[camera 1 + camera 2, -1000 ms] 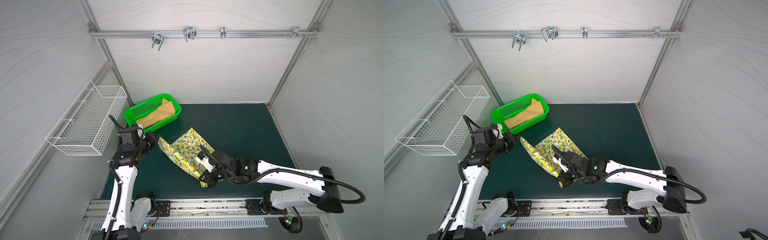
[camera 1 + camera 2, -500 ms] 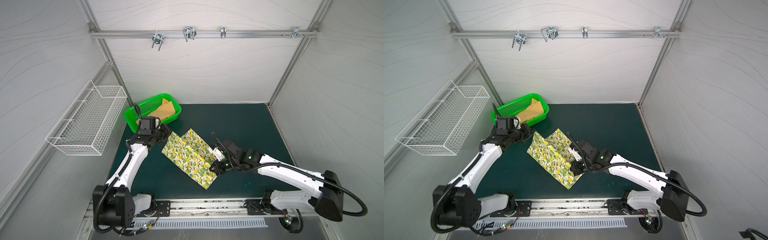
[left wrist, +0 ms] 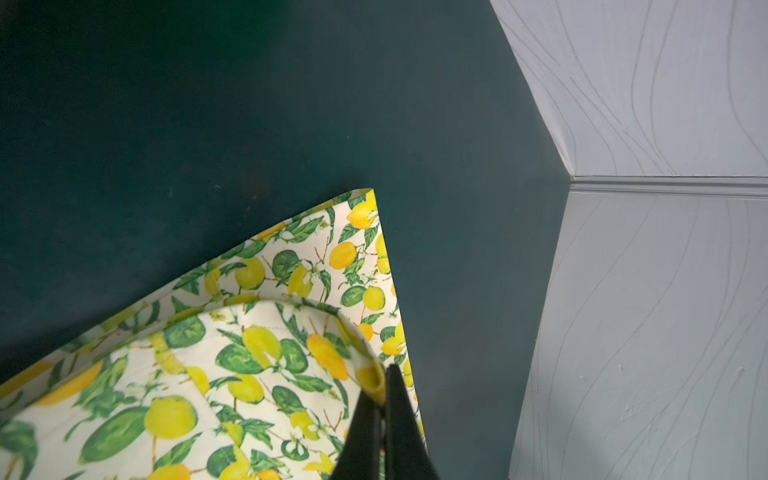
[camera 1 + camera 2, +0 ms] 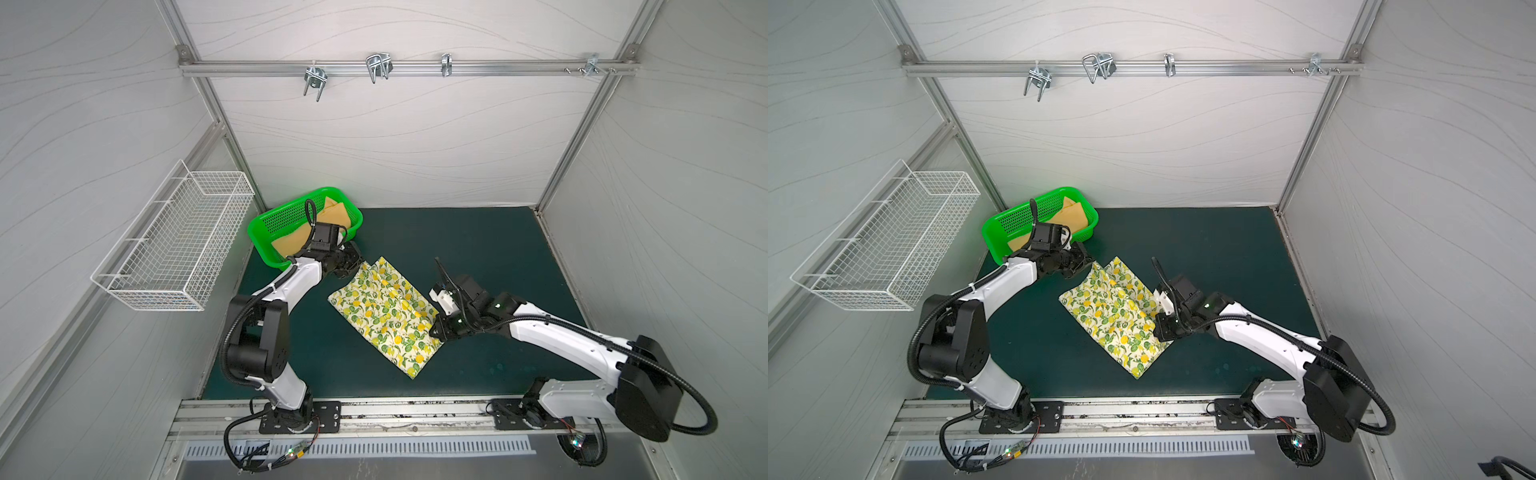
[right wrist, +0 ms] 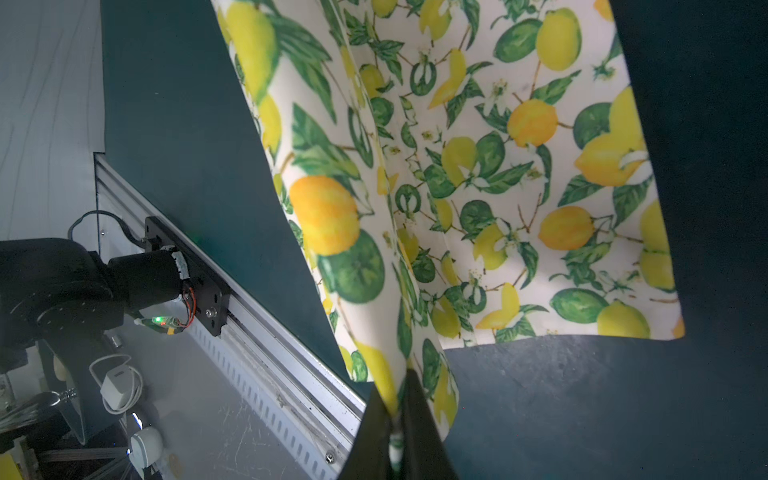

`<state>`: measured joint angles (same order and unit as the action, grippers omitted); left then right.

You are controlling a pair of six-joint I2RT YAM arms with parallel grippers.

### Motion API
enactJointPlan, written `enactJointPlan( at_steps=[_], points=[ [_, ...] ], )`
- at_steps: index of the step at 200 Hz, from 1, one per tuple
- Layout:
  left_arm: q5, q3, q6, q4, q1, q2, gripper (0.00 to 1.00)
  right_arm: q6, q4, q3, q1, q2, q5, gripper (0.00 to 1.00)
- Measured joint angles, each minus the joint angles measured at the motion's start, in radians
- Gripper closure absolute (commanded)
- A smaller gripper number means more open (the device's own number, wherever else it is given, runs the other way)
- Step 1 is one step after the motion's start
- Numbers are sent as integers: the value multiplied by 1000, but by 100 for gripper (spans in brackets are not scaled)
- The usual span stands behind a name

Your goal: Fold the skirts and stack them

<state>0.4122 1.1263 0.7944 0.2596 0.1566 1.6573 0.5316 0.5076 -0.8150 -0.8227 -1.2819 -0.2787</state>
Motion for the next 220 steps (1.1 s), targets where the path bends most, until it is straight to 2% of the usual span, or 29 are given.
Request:
enactJointPlan(
  at_steps=[76,158,220],
  points=[
    [13,119,-2,6,28,158,99,-6,-74,37,97,-119,-44,89],
    [-60,270,-63,98,60,282,90,-27,-123,30,144,-235,-64,89],
    [-89,319,-70,117,59,353,82,-35,-111,5,150,-244,-29,89]
  ],
)
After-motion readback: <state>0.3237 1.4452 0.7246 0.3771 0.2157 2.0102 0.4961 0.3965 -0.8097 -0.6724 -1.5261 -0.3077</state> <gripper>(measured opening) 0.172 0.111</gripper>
